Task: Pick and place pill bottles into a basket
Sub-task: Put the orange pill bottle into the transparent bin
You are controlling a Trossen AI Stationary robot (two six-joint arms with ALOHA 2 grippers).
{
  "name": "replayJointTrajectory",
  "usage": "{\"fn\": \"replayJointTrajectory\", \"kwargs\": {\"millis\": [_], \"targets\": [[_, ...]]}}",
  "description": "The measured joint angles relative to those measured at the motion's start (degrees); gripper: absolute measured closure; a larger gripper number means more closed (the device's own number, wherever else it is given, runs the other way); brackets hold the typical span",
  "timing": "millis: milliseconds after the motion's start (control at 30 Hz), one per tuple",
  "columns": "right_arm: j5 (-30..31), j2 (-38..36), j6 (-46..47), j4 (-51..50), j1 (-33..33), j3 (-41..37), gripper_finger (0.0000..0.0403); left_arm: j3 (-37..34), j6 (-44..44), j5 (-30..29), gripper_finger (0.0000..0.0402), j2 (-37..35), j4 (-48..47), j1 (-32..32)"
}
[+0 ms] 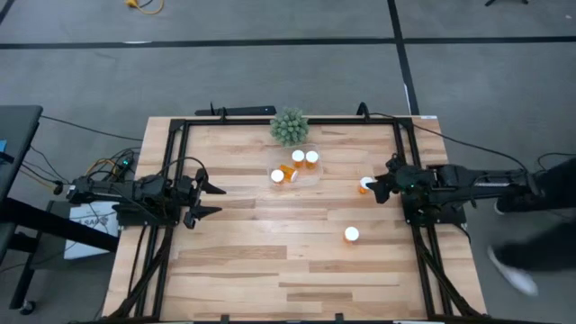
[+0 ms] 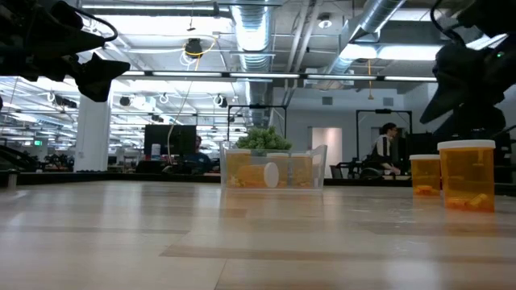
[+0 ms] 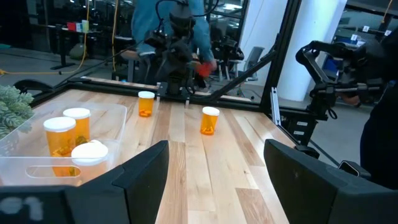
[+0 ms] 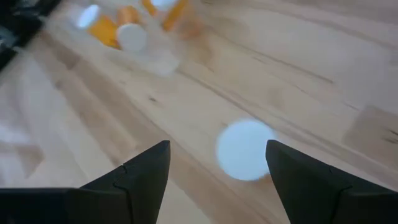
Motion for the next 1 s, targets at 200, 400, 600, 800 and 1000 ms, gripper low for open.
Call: {"fn": "replayJointTrajectory", "kwargs": {"millis": [200, 400, 600, 800, 1000], "targets": [[1.3, 4.0, 4.6, -1.8, 0.2, 0.0, 0.0143, 0.0, 0.0, 0.0, 0.0148, 0.0, 0.0, 0.0], [0.3, 6.9, 8.3, -2.0, 0.2, 0.0, 0.0143, 0.0, 0.0, 0.0, 0.0148, 0.0, 0.0, 0.0], [-2.0, 9.1, 8.0, -1.8, 0.2, 0.0, 0.0143, 0.0, 0.0, 0.0, 0.0148, 0.0, 0.0, 0.0], [-2.2, 11.7, 3.1, 1.3, 0.3, 0.0, 0.0143, 0.0, 0.0, 0.0, 0.0148, 0.0, 0.0, 0.0], [-2.3, 14.2, 0.1, 3.3, 0.3, 0.1, 0.0142, 0.0, 0.0, 0.0, 0.0148, 0.0, 0.0, 0.0]]}}
